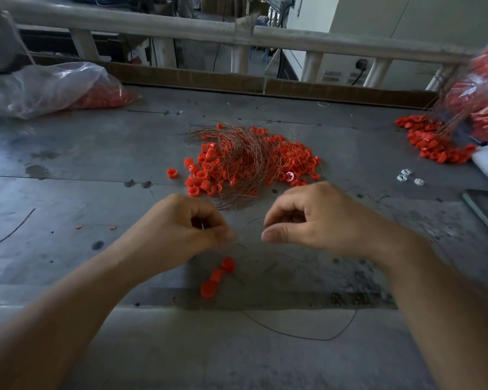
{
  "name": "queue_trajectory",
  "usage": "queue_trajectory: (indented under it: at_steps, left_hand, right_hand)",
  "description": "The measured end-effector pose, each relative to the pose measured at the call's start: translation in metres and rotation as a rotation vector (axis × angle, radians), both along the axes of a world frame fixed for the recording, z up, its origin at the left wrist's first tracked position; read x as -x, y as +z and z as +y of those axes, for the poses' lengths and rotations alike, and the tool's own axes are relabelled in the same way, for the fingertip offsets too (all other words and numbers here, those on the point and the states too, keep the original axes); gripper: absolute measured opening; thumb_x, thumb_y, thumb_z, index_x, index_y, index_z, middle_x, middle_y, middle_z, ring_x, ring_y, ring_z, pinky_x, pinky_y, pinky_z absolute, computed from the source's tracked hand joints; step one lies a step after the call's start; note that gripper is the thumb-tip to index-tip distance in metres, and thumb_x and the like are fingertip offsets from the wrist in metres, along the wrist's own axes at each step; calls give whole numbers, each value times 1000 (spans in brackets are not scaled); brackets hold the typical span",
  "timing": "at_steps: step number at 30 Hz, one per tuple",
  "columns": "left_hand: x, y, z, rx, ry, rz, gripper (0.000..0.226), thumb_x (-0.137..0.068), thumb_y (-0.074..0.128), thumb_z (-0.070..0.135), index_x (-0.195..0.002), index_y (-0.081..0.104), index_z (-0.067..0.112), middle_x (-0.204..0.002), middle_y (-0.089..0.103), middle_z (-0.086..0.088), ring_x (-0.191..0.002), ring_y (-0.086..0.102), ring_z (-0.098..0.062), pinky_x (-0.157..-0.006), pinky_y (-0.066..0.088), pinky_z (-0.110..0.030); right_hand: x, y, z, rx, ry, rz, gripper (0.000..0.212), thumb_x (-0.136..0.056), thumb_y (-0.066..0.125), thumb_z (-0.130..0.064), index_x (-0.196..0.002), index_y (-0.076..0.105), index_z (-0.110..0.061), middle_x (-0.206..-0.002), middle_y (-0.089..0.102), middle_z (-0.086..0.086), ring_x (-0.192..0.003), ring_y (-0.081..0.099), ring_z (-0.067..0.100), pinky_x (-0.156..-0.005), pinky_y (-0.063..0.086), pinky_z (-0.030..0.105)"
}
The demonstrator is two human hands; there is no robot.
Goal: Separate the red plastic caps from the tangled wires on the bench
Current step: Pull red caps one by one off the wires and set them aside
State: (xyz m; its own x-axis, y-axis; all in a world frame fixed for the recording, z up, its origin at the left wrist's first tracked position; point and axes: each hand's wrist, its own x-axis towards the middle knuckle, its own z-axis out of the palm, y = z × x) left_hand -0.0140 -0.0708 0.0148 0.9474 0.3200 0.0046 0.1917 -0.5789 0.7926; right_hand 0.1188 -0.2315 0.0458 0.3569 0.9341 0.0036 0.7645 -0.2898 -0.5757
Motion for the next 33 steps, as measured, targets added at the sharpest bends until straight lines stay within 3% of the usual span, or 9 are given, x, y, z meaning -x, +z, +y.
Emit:
queue_trajectory:
  at_steps: [3,7,10,13,15,17,22,27,33]
  left_hand:
    - [-7,-5,16,-155,214,-140,16,-74,69,25,-63,62,33,-64,64,13,-62,57,-5,-66,48,-27]
    - [-14,-7,42,-337,441,-162,29,-85,61,15,-113,62,20,-111,59,-6,-104,55,-24,-91,40,-36]
    - [-20,-10,55,-349,493,-80,55,-91,52,11,-141,33,23,-142,39,-8,-132,32,-25,-106,27,-38]
    - [-28,-18,58,-310,441,23,67,-93,44,7,-147,10,28,-154,19,-3,-143,7,-21,-114,10,-41]
    - [-31,-25,59,-369,392,107,69,-94,39,7,-147,3,30,-155,17,0,-143,1,-19,-115,6,-42]
    - [-32,-28,60,-443,379,128,67,-93,38,7,-147,6,28,-151,28,-2,-141,13,-21,-112,11,-41]
    - [-30,-27,62,-540,439,31,54,-91,45,7,-142,32,20,-135,47,-14,-125,39,-33,-102,26,-38]
    - [-30,-25,62,-537,453,-33,32,-90,54,12,-122,58,12,-116,55,-17,-107,50,-36,-90,37,-36]
    - [-29,-23,63,-501,498,-107,21,-88,56,12,-107,64,11,-108,58,-14,-99,52,-30,-78,31,-27]
  right_hand:
    - [4,-3,5,-94,7,-93,45,-74,55,-48,-108,65,-20,-94,57,-22,-88,49,-11,-78,36,0]
    - [13,-13,12,-27,138,-247,43,-90,54,-30,-131,48,-20,-135,48,-6,-119,29,-10,-102,9,8]
    - [15,-19,15,63,171,-264,42,-92,48,-31,-134,44,-23,-140,43,-8,-130,29,0,-109,-1,23]
    - [15,-19,14,93,164,-251,35,-93,49,-31,-126,54,-22,-126,56,-8,-116,43,1,-105,13,19]
    - [15,-16,13,84,155,-224,30,-92,52,-30,-119,60,-21,-115,62,-7,-101,47,-1,-89,28,10]
    - [16,-14,12,74,153,-165,25,-90,55,-29,-110,65,-19,-106,65,-8,-89,48,-6,-78,34,5]
    - [16,-10,9,108,177,-112,18,-85,61,-30,-97,71,-21,-94,68,-10,-84,54,-4,-75,41,9]
    - [15,-9,9,133,174,-65,19,-84,61,-37,-91,71,-23,-87,65,-12,-82,56,-2,-73,45,14]
    - [12,-9,9,47,115,-32,19,-81,63,-38,-90,71,-23,-81,61,-17,-81,57,-2,-75,48,18]
